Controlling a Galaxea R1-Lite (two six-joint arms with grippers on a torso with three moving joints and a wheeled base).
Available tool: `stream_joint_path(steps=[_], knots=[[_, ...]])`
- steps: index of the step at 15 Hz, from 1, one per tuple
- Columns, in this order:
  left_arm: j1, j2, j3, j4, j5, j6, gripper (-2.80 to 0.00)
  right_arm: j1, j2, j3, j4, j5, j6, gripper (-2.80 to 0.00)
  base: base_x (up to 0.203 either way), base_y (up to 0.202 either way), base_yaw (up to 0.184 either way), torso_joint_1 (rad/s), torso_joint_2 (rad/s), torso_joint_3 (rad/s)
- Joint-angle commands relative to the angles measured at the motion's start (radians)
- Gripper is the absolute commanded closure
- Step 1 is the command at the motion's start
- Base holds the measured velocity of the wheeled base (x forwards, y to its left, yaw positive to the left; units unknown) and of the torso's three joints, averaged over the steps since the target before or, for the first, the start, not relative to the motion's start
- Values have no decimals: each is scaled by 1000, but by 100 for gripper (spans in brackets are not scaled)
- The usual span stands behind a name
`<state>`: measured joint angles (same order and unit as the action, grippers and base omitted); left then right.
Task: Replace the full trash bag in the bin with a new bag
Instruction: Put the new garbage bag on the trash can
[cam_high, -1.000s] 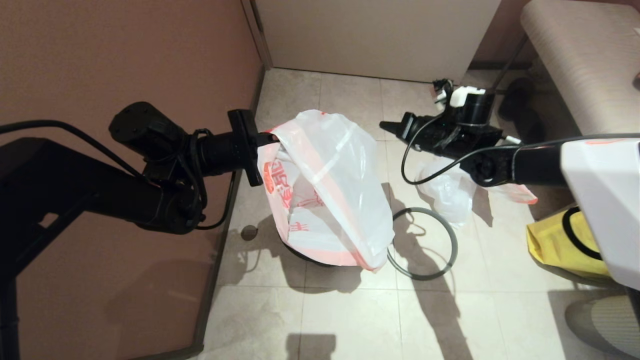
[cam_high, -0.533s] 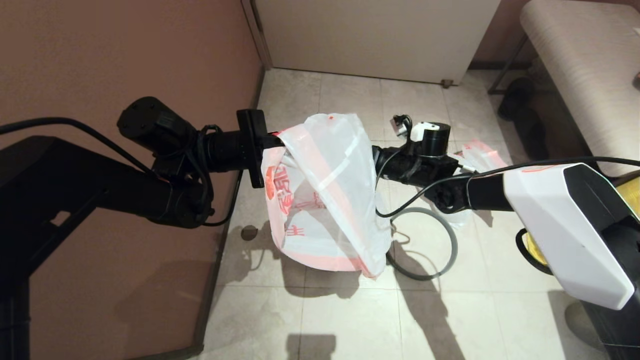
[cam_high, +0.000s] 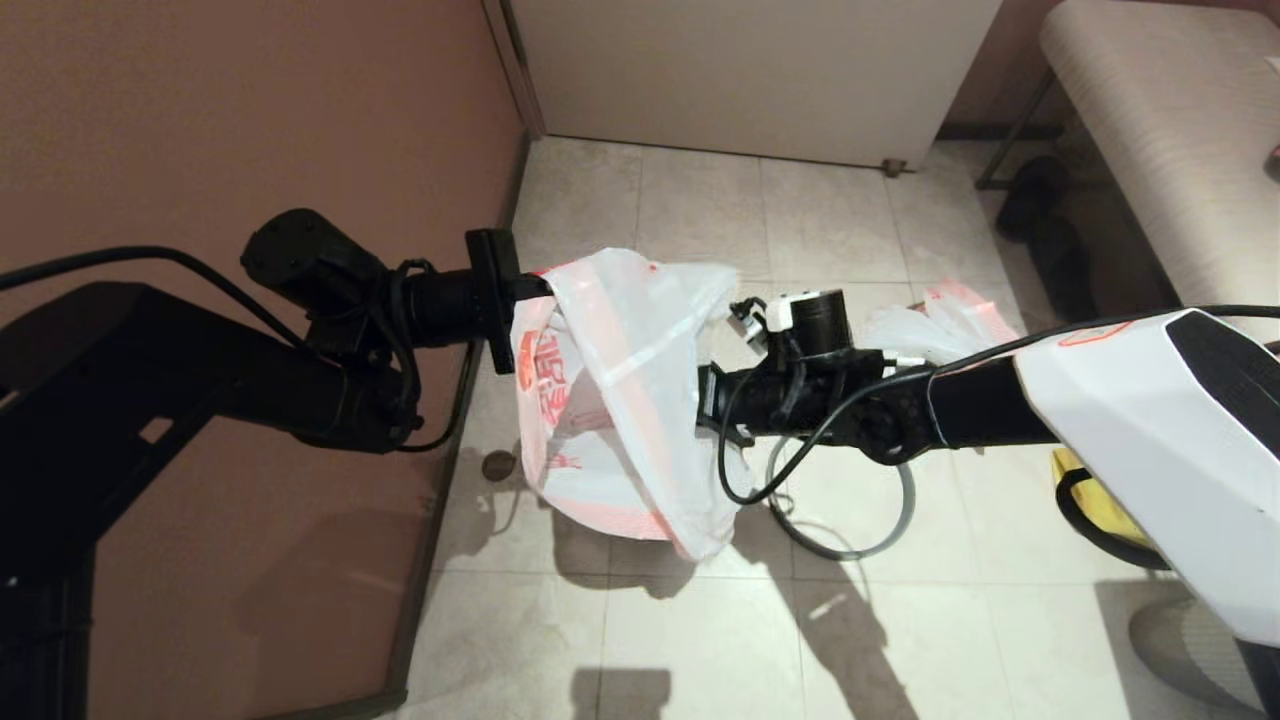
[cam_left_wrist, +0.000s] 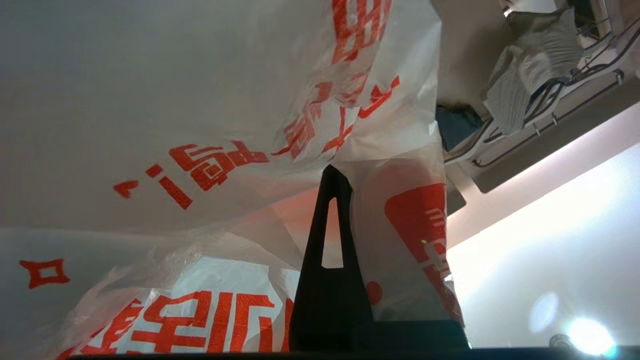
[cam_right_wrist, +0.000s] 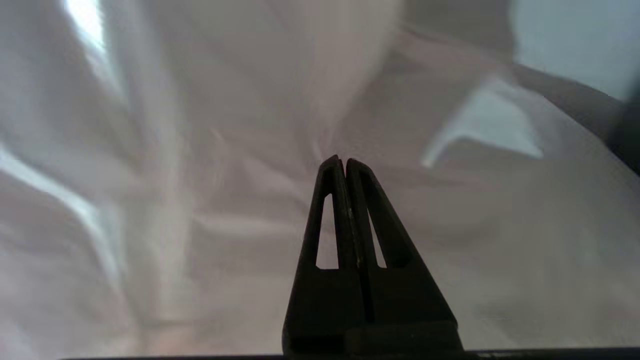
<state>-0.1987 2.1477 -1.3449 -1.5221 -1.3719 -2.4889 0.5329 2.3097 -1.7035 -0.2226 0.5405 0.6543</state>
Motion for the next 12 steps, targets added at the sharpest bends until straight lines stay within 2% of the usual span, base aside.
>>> stream_joint_path(steps=[1, 5, 6, 8, 12], knots=[[24, 11, -12, -12, -7, -15, 0, 17, -17, 53, 32, -18, 3, 0, 0, 0, 0, 0, 0, 0], [51, 19, -27, -12, -4, -15, 0, 56, 26, 54, 85, -87, 4, 0, 0, 0, 0, 0, 0, 0], [62, 23, -29, -12, -4, -15, 0, 56, 28, 54, 77, -126, 5, 0, 0, 0, 0, 0, 0, 0], [78, 21, -30, -15, -7, -15, 0, 33, -42, 72, 37, -161, 16, 0, 0, 0, 0, 0, 0, 0], [78, 24, -31, -13, -10, -15, 0, 0, -239, 189, -49, -173, 69, 0, 0, 0, 0, 0, 0, 0]])
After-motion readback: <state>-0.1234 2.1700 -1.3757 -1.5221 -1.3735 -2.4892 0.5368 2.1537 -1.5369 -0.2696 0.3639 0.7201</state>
